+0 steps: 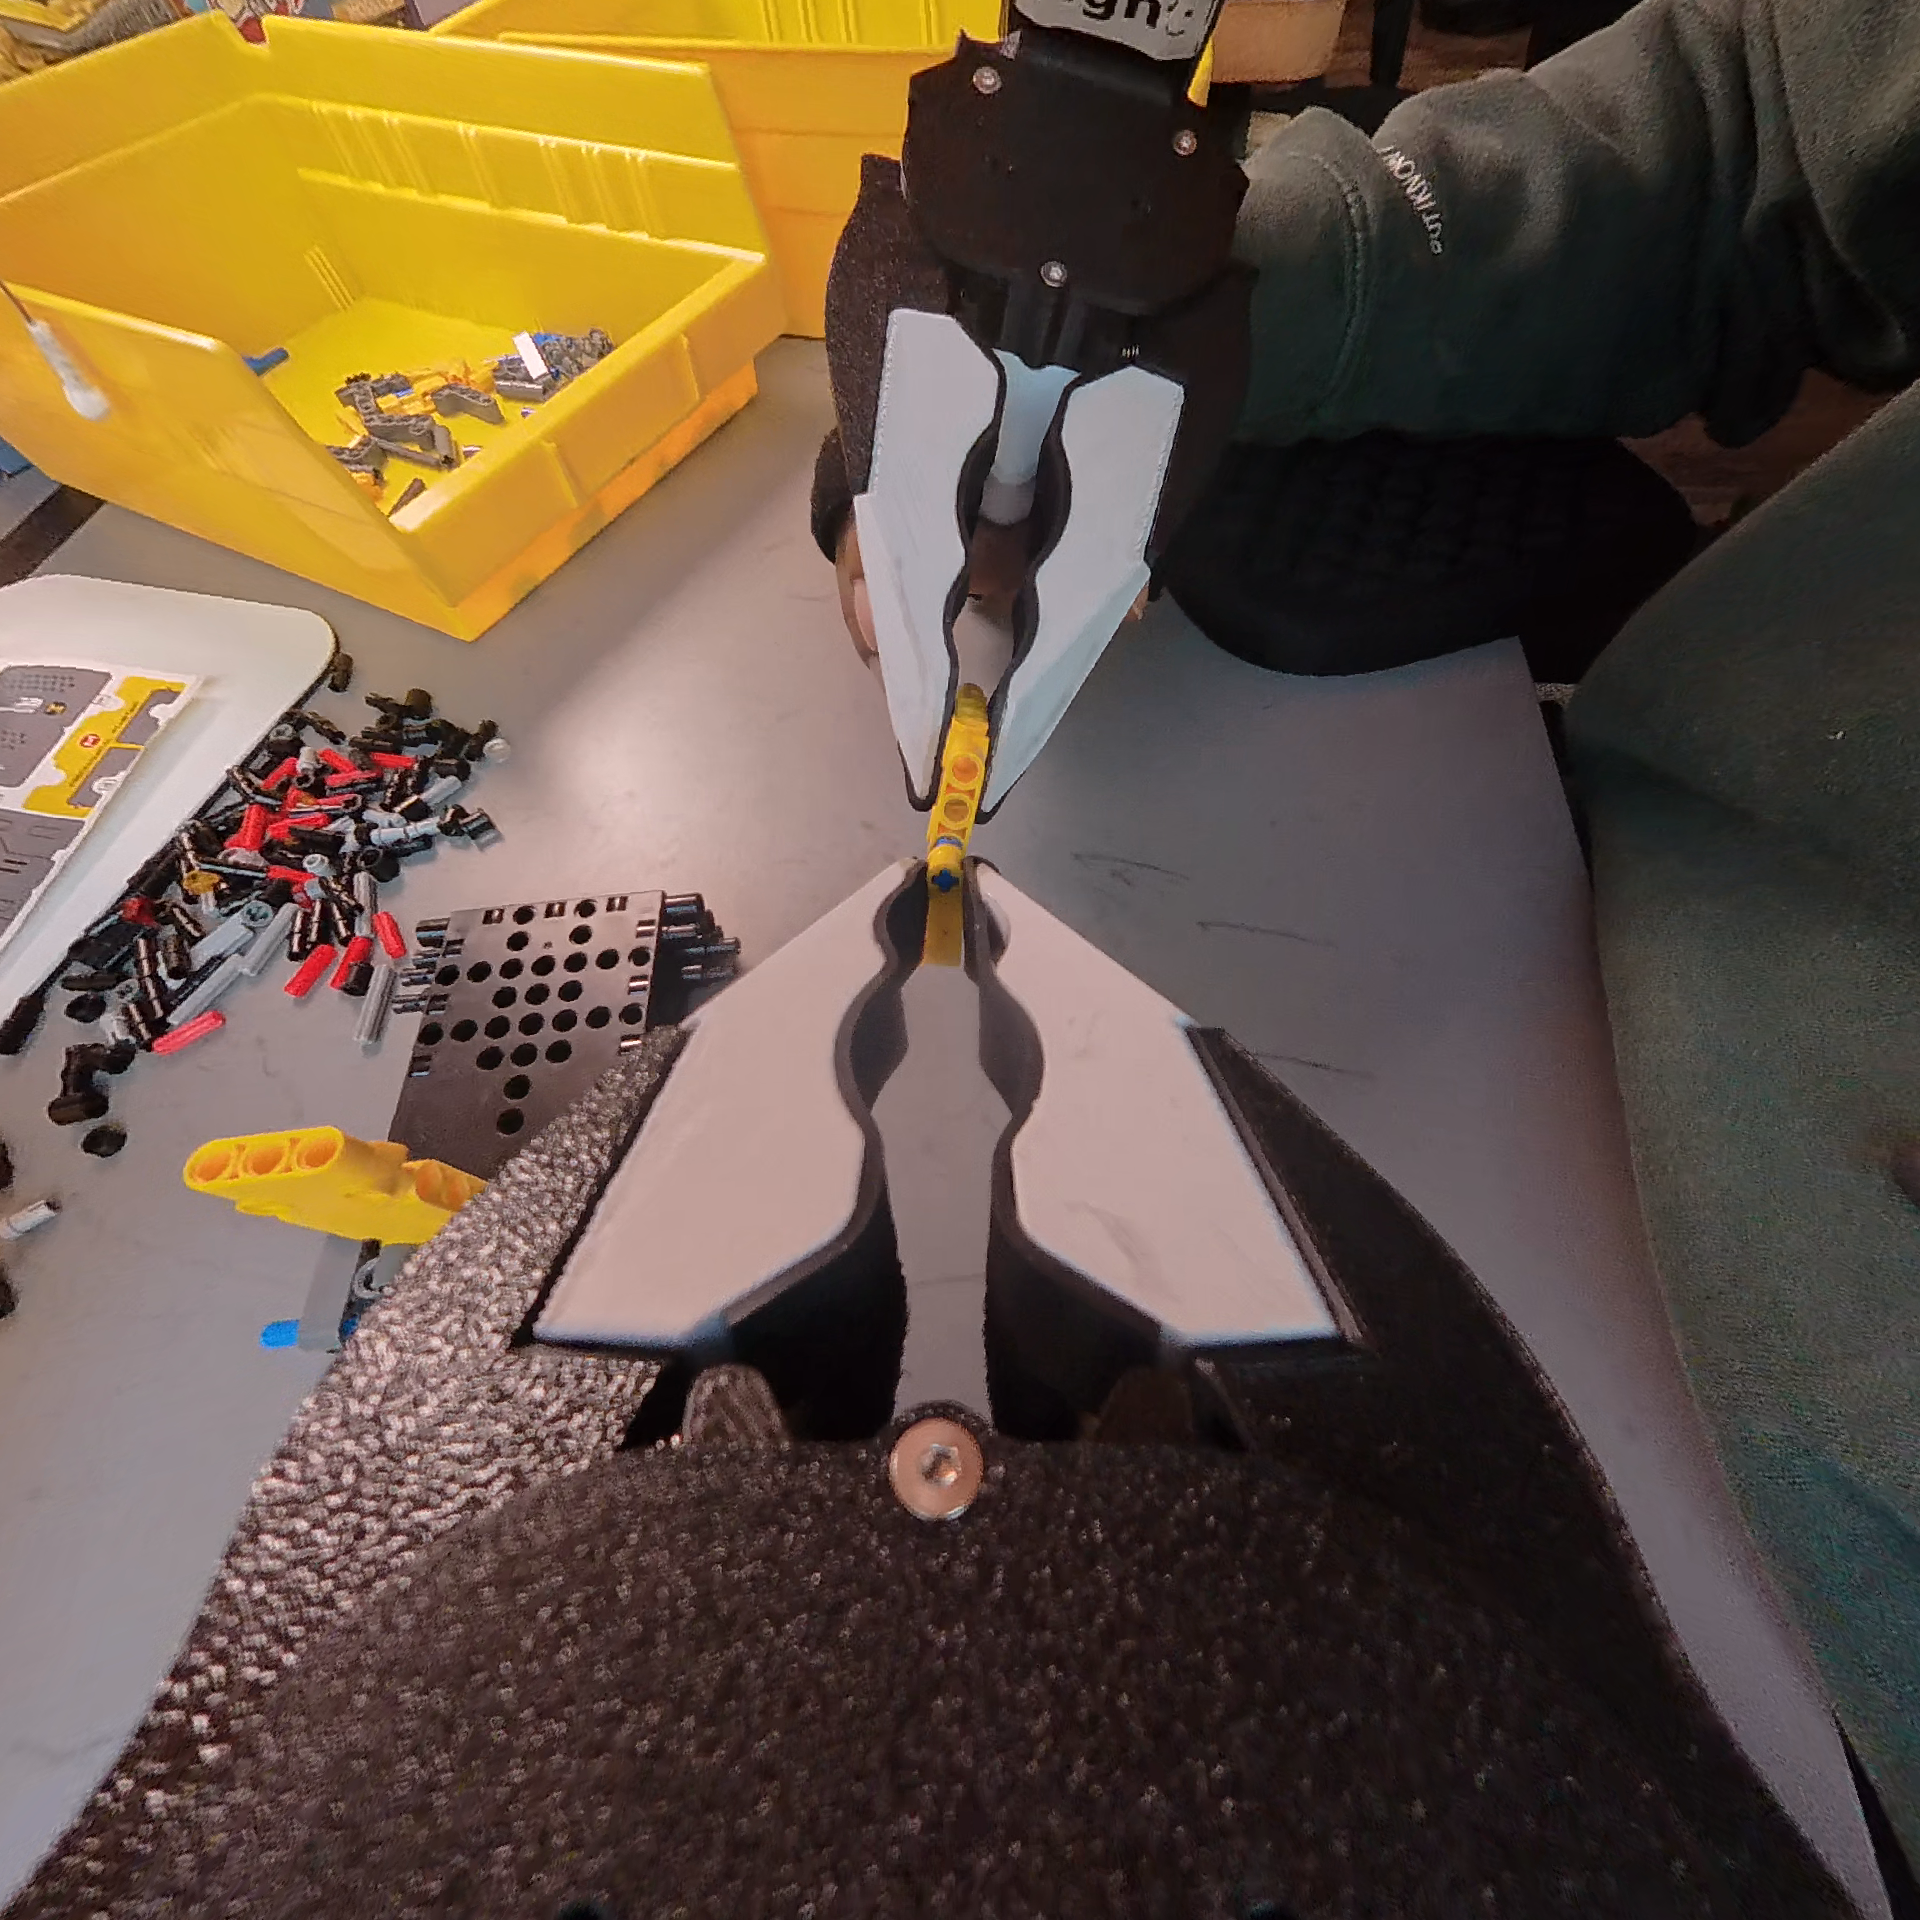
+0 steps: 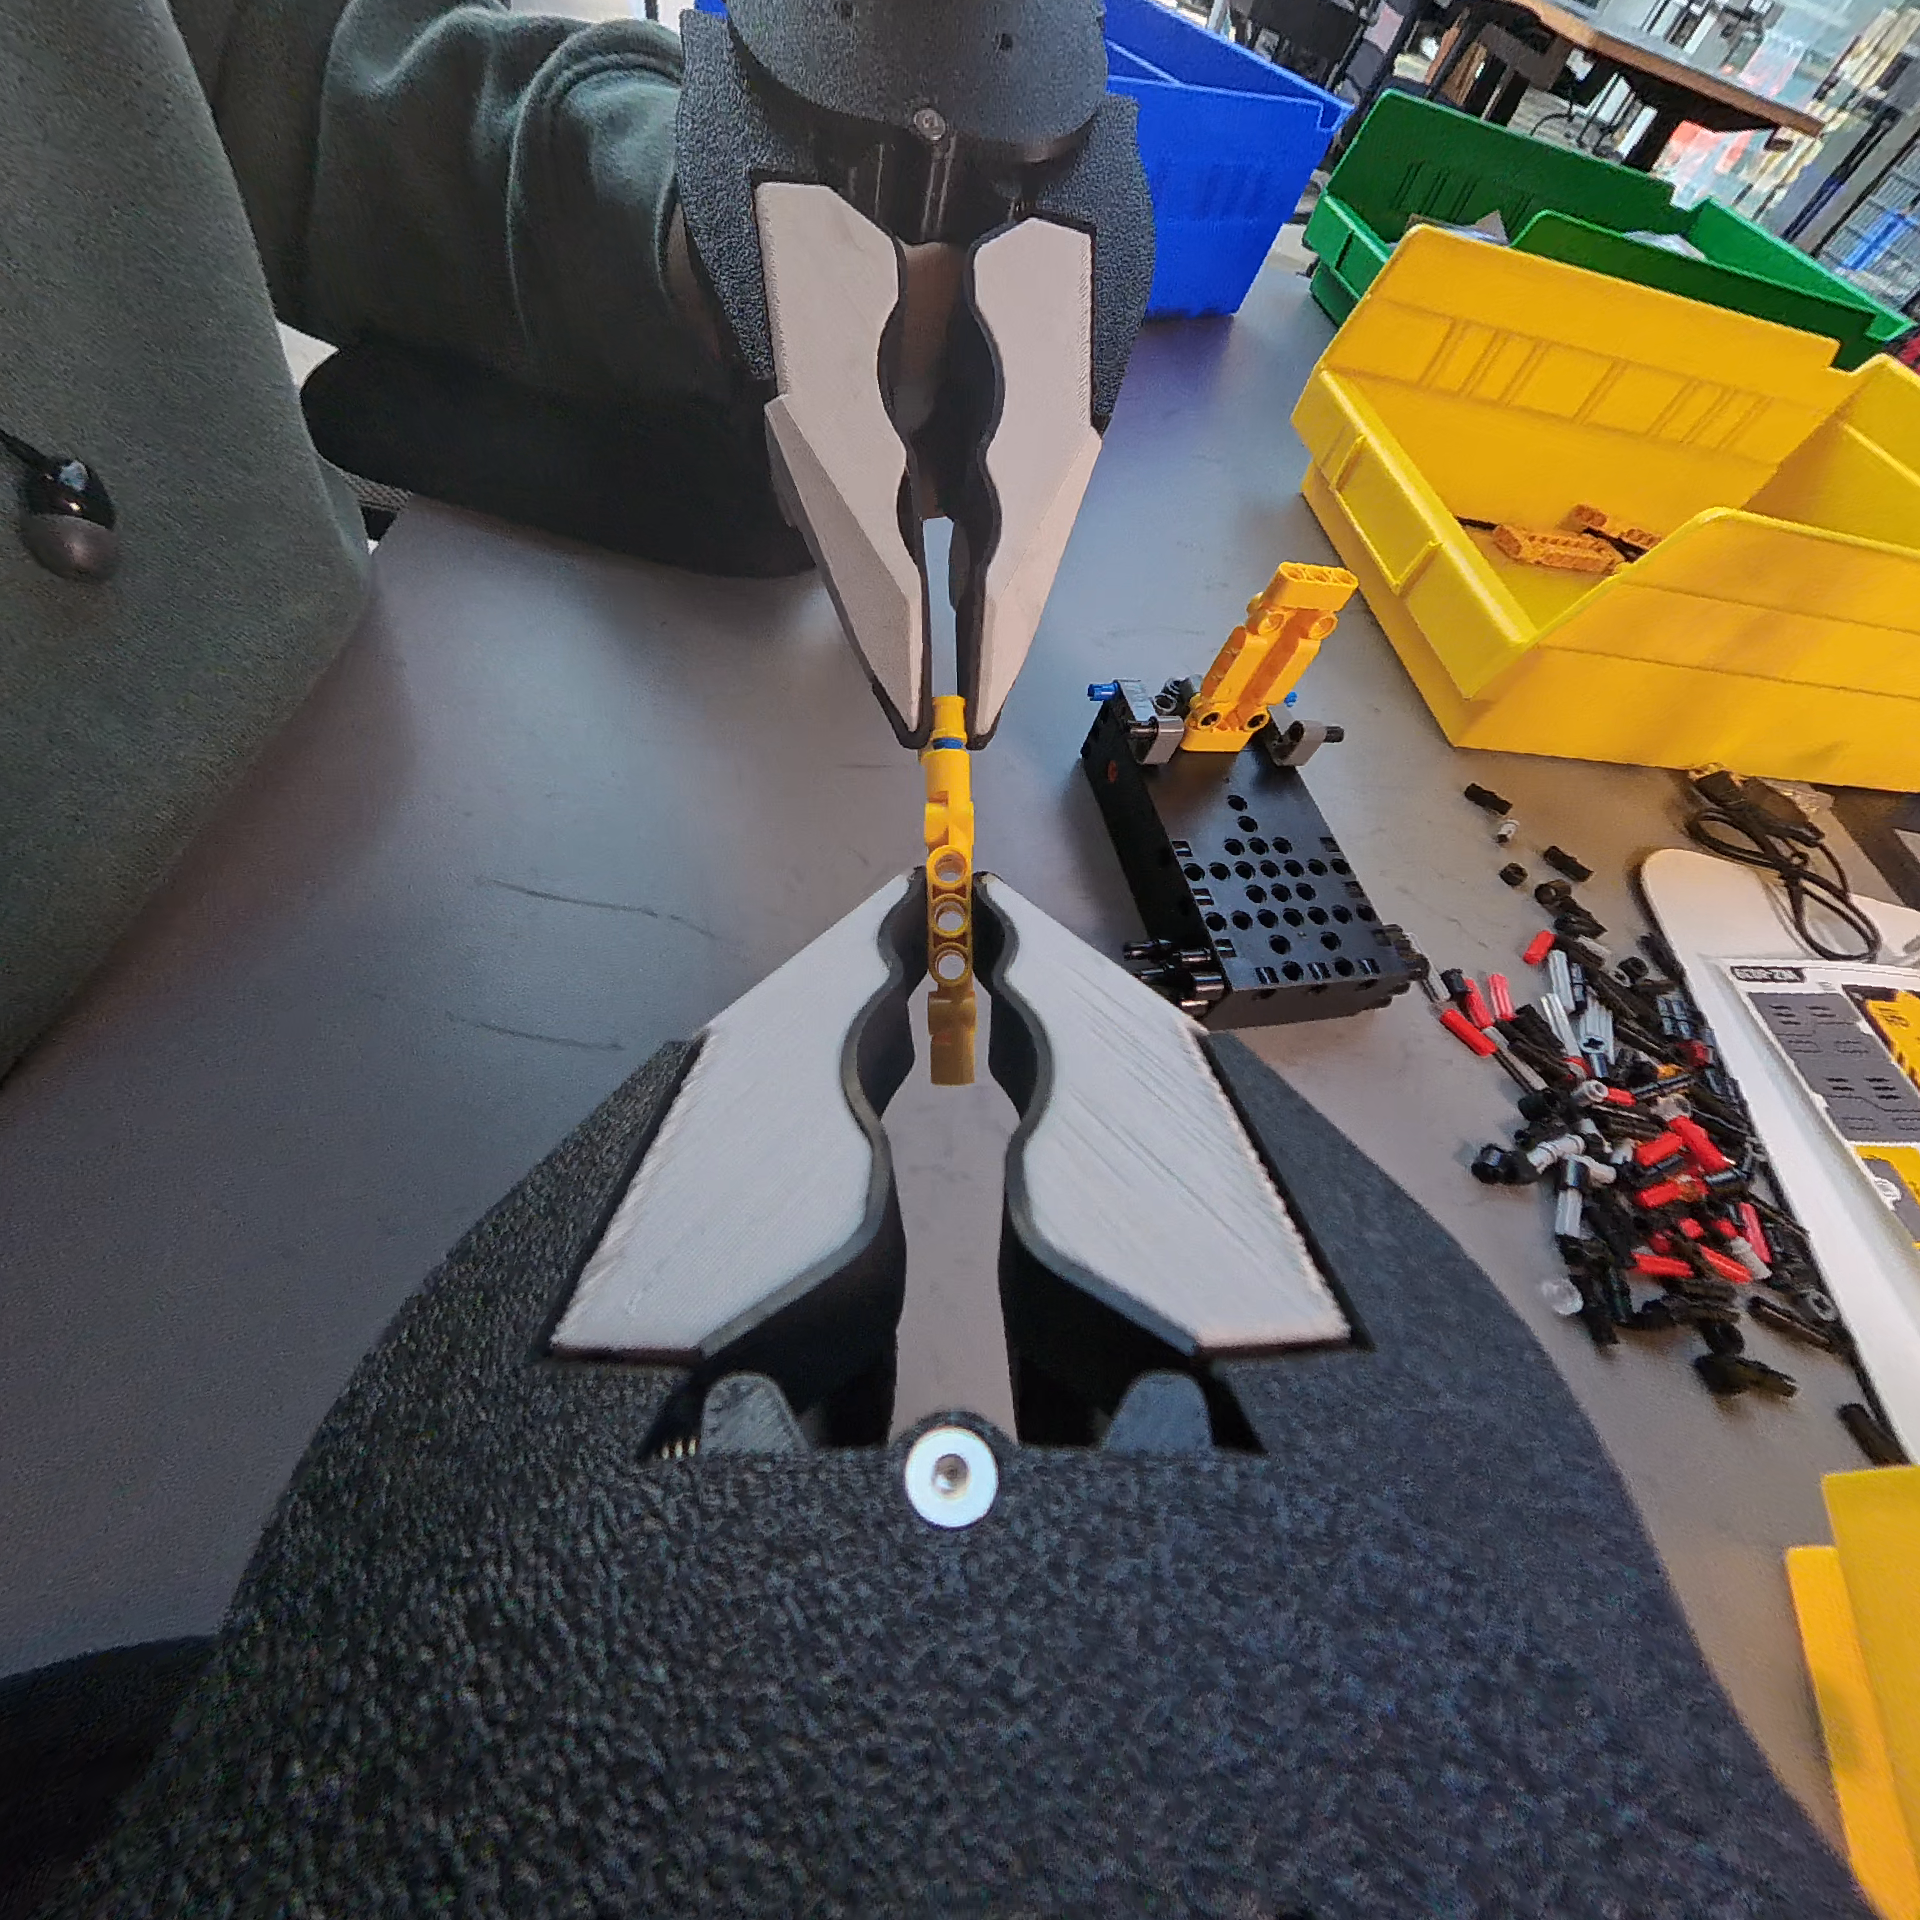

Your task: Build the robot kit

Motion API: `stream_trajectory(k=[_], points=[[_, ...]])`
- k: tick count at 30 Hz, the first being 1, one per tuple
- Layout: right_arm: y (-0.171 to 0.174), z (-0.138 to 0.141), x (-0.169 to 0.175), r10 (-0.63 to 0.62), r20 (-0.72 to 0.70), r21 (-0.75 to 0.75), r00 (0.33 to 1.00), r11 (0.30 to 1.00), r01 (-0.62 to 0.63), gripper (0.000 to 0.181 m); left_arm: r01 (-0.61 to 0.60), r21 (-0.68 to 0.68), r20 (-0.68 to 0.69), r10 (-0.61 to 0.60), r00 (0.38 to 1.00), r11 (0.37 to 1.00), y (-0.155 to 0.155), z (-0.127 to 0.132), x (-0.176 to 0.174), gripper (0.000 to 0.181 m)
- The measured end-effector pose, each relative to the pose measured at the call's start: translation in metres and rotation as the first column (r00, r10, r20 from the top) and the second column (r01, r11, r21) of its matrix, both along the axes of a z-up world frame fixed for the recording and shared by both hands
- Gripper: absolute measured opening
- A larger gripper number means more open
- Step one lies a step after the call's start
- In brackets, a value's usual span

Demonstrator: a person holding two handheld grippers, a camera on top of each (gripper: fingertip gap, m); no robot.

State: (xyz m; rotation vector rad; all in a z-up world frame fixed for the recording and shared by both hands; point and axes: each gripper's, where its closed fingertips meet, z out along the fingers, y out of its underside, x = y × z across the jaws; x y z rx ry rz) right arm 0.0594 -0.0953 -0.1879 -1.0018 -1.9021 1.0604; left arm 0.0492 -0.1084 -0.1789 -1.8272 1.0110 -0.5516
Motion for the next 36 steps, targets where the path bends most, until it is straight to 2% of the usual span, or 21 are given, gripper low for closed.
stream_trajectory(k=[5, 10, 14, 17, 22, 26, 30, 33, 36], points=[[-0.004, 0.005, 0.003, 0.037, -0.021, -0.032, 0.999, 0.999, -0.038, 0.006, 0.038, 0.026, 0.028, -0.039, 0.999, 0.999, -0.004, 0.005, 0.004, 0.006], [-0.004, -0.002, 0.006, 0.048, 0.017, -0.030, 0.999, 0.998, -0.047, 0.006, 0.042, 0.084, -0.093, -0.034, 0.995, 0.996, -0.004, -0.003, 0.006, 0.006], [-0.004, -0.005, 0.007, 0.050, 0.032, -0.008, 0.998, 0.999, -0.050, 0.006, 0.047, 0.056, -0.085, -0.042, 0.996, 0.997, -0.004, -0.007, 0.007, 0.006], [-0.003, -0.003, 0.004, 0.029, 0.019, -0.006, 0.999, 1.000, -0.029, 0.006, 0.037, 0.025, -0.022, -0.036, 0.999, 0.999, -0.003, -0.003, 0.005, 0.005], [-0.001, -0.011, 0.005, 0.013, 0.053, 0.063, 0.998, 0.998, -0.016, 0.005, 0.020, 0.001, -0.058, -0.020, 0.998, 1.000, -0.001, -0.012, 0.005, 0.006], [-0.002, -0.010, 0.008, 0.028, 0.052, -0.001, 0.998, 1.000, -0.028, 0.005, 0.042, 0.030, -0.075, -0.039, 0.996, 0.999, -0.003, -0.012, 0.007, 0.006], [-0.004, -0.004, 0.006, 0.024, 0.034, -0.038, 0.999, 0.999, -0.022, 0.005, 0.051, 0.054, -0.026, -0.050, 0.998, 0.997, -0.003, -0.006, 0.007, 0.006], [-0.004, -0.005, 0.009, 0.030, 0.042, -0.037, 0.999, 0.999, -0.029, 0.005, 0.041, 0.069, -0.054, -0.037, 0.998, 0.997, -0.002, -0.009, 0.008, 0.006], [-0.001, 0.004, 0.009, 0.018, -0.003, -0.063, 1.000, 0.998, -0.018, 0.006, 0.024, 0.084, 0.010, -0.025, 1.000, 0.996, 0.000, 0.001, 0.009, 0.005]])
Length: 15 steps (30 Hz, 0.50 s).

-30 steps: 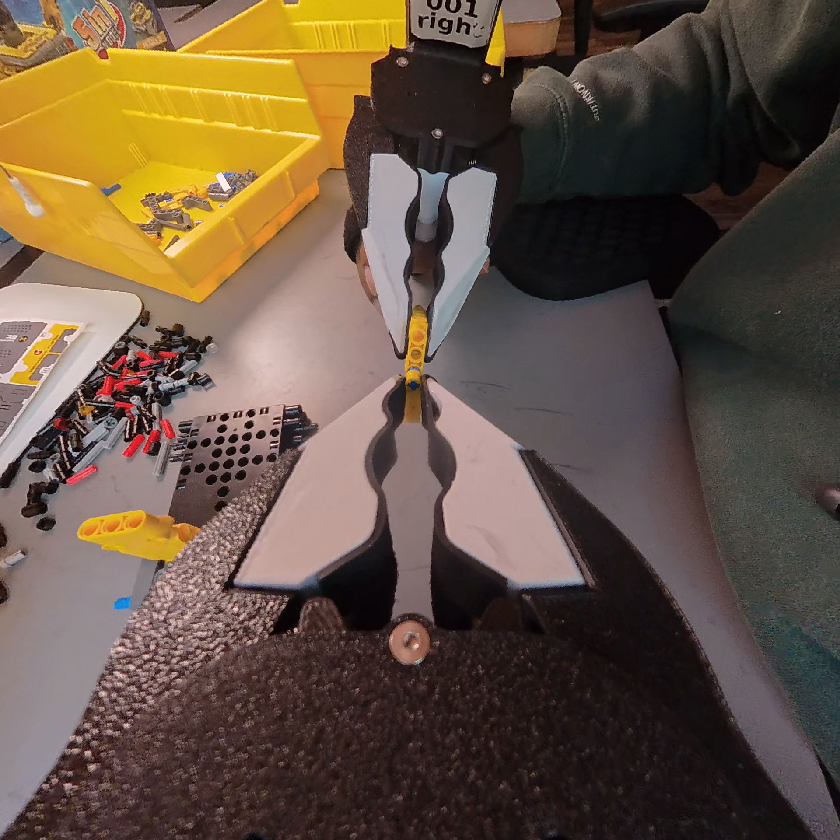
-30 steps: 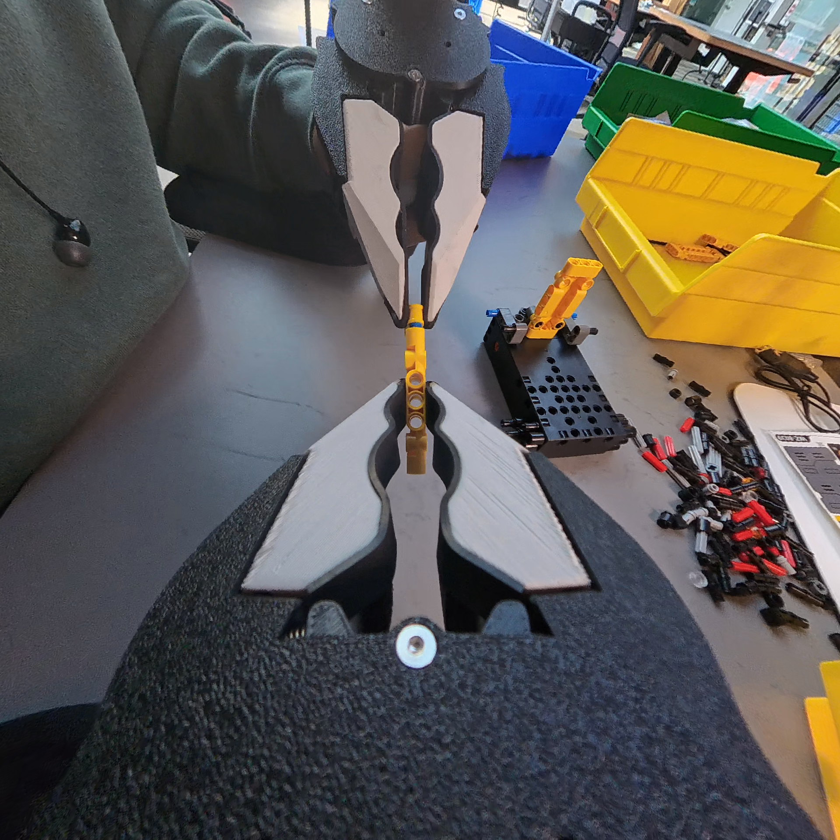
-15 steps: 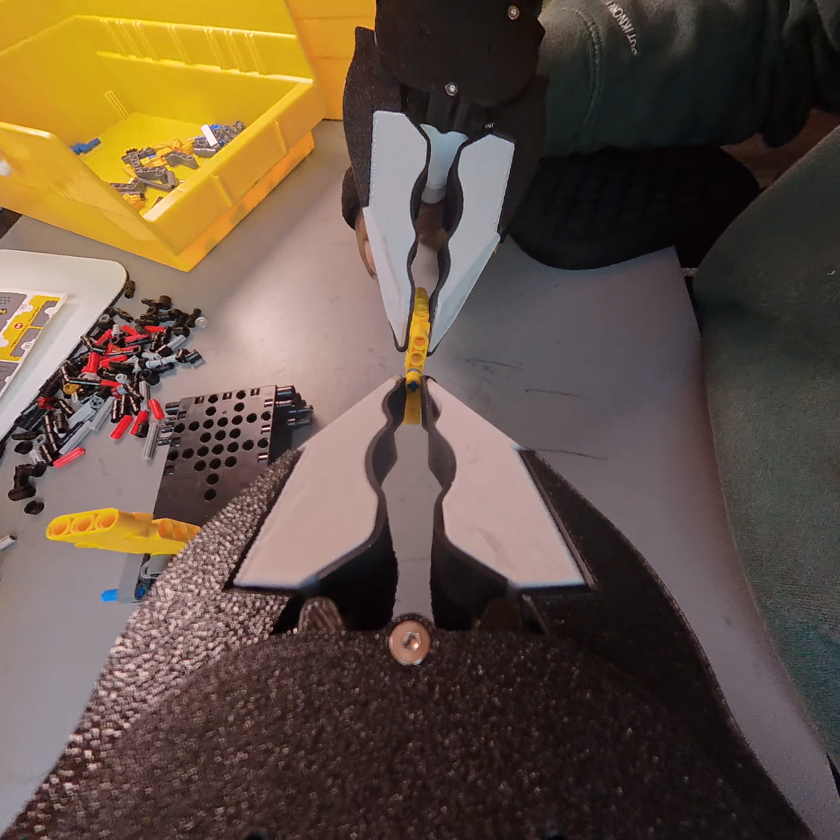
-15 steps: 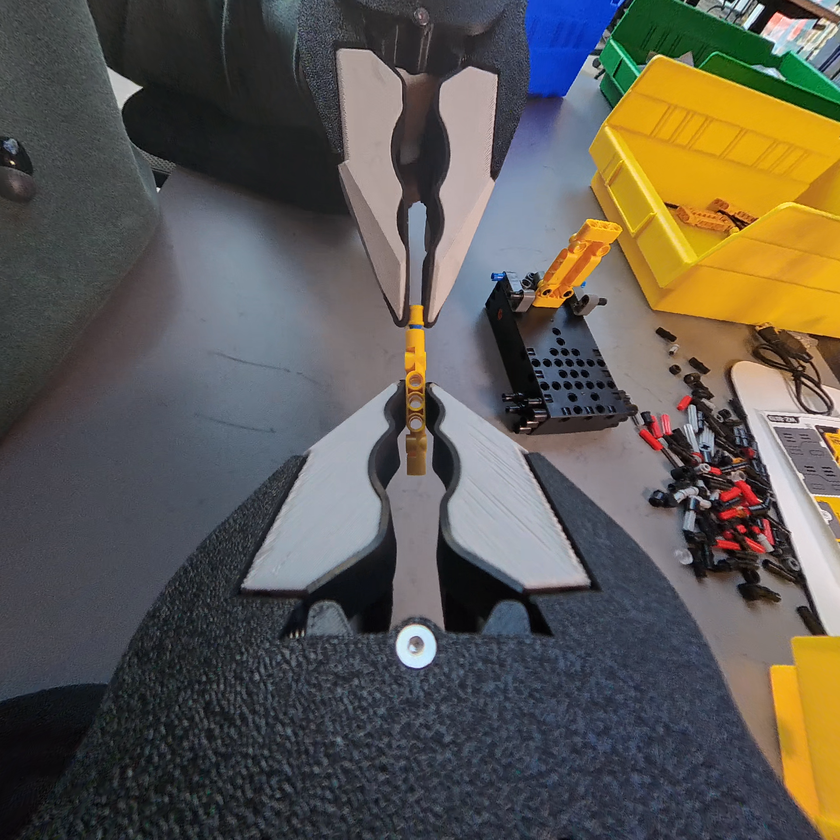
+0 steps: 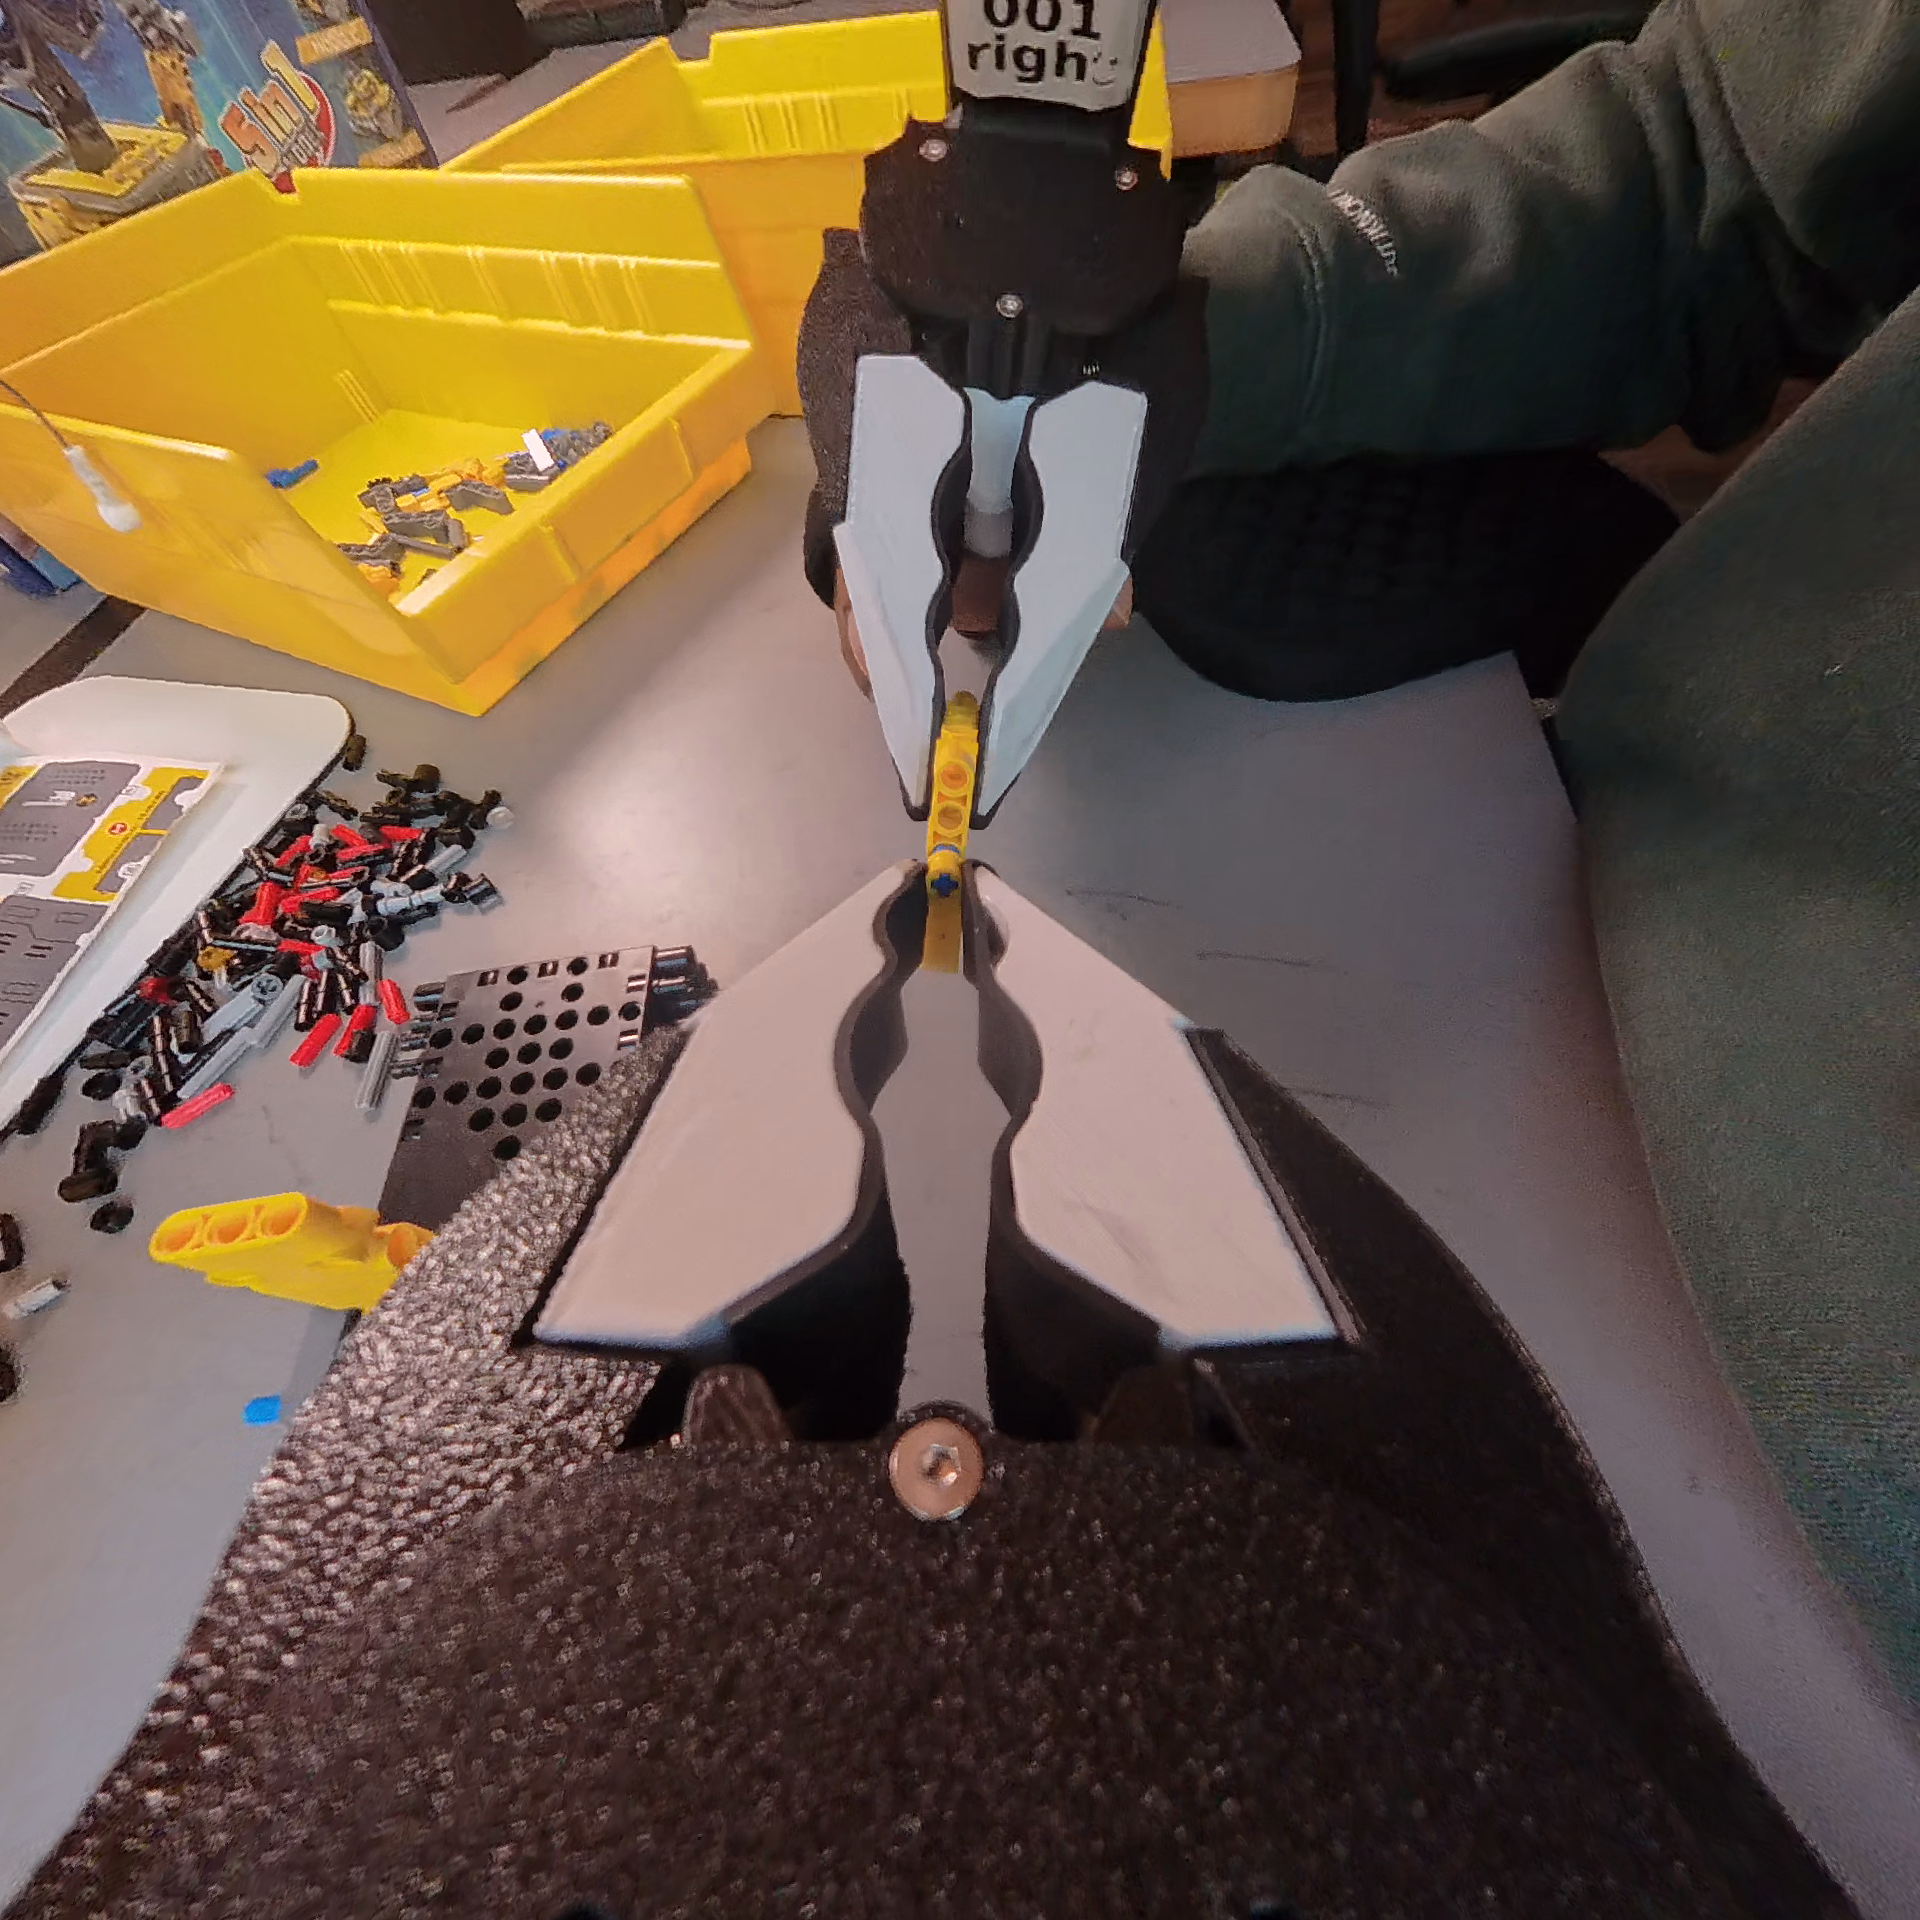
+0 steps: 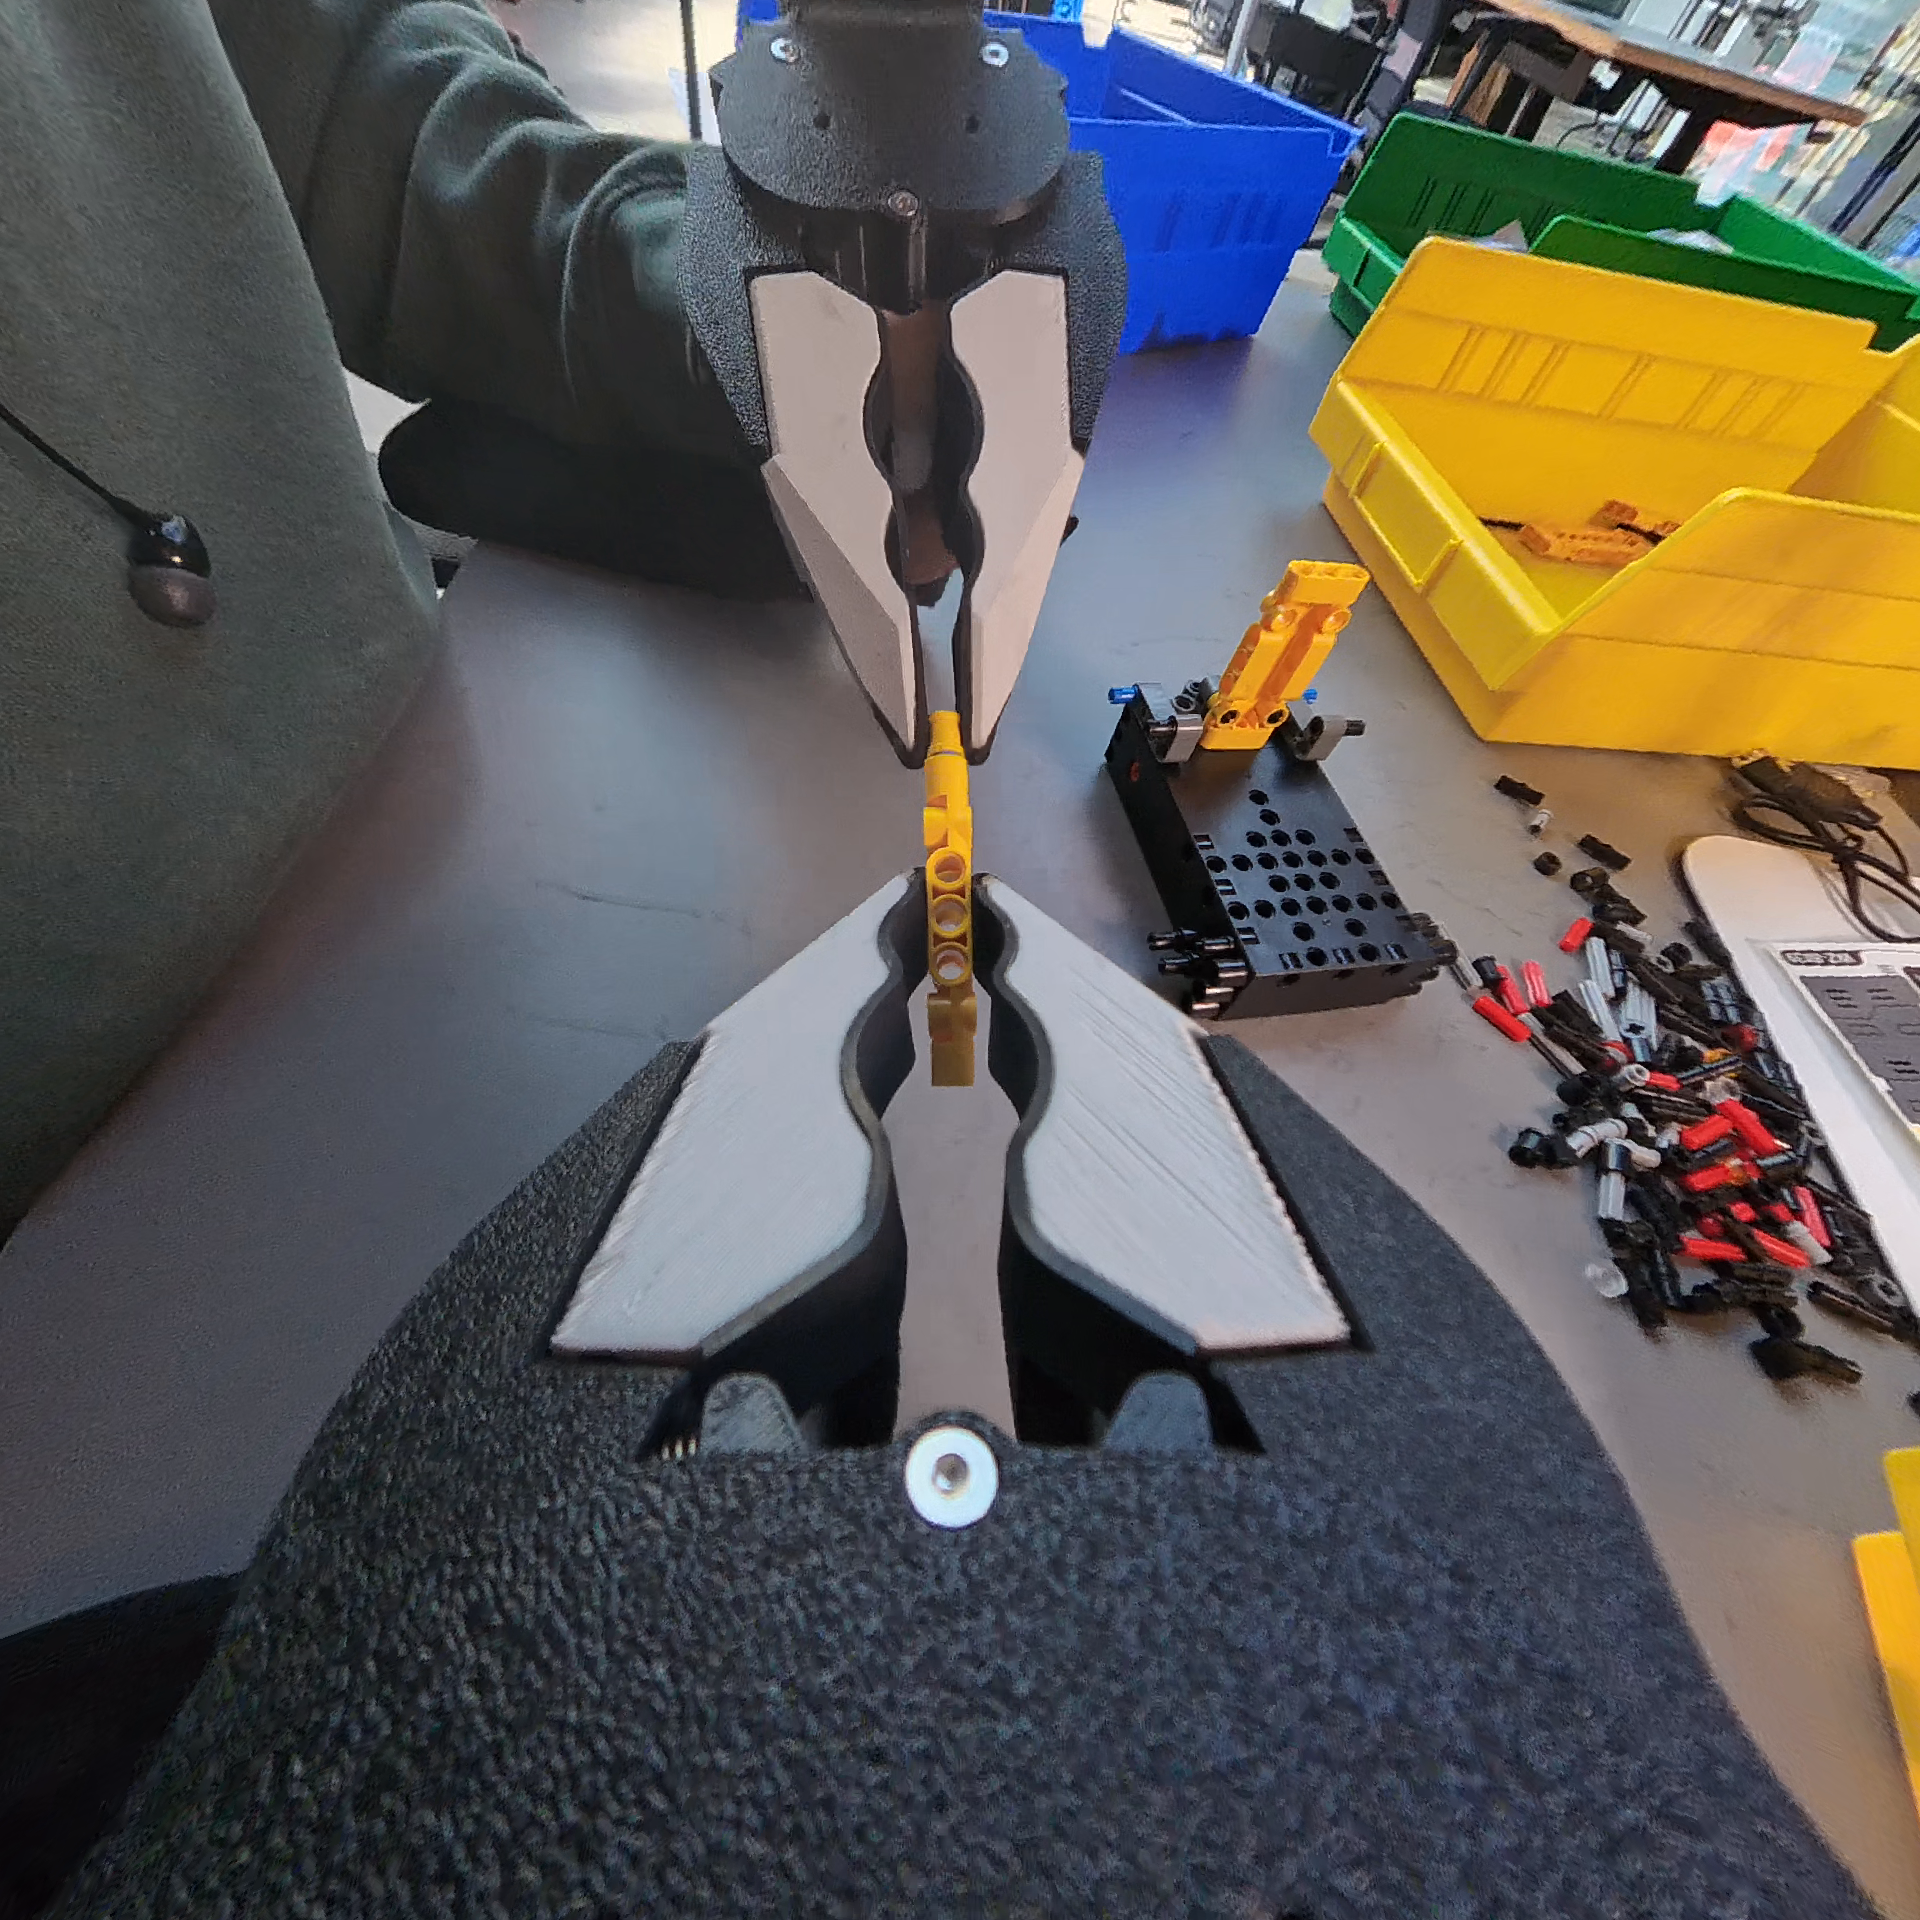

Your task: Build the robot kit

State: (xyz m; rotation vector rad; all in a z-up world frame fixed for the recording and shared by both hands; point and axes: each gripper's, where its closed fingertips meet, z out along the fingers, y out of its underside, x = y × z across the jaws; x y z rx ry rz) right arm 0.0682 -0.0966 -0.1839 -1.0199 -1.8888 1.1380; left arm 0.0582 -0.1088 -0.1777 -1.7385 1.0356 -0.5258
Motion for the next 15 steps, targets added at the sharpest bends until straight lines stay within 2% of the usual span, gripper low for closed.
stream_trajectory(k=[2, 5, 9, 13, 15], points=[[0.002, -0.005, -0.002, -0.020, 0.012, 0.051, 1.000, 0.999, 0.019, 0.006, -0.003, -0.021, 0.011, 0.003, 1.000, 1.000, 0.000, -0.003, -0.001, 0.005], [-0.002, 0.005, 0.000, -0.008, -0.031, 0.015, 1.000, 1.000, 0.008, 0.006, 0.007, -0.043, 0.088, -0.004, 0.996, 0.999, -0.001, 0.004, 0.000, 0.006], [-0.005, 0.009, 0.006, 0.030, -0.032, -0.057, 0.999, 0.998, -0.032, 0.006, 0.040, 0.054, 0.015, -0.041, 0.999, 0.998, -0.005, 0.004, 0.006, 0.005], [-0.004, 0.006, 0.003, 0.015, -0.021, 0.010, 1.000, 1.000, -0.015, 0.006, 0.045, 0.100, -0.029, -0.042, 0.999, 0.994, -0.004, 0.002, 0.004, 0.006], [-0.006, 0.006, 0.005, 0.022, -0.022, 0.017, 1.000, 1.000, -0.021, 0.006, 0.053, 0.105, -0.008, -0.052, 0.999, 0.993, -0.005, 0.005, 0.006, 0.006]])
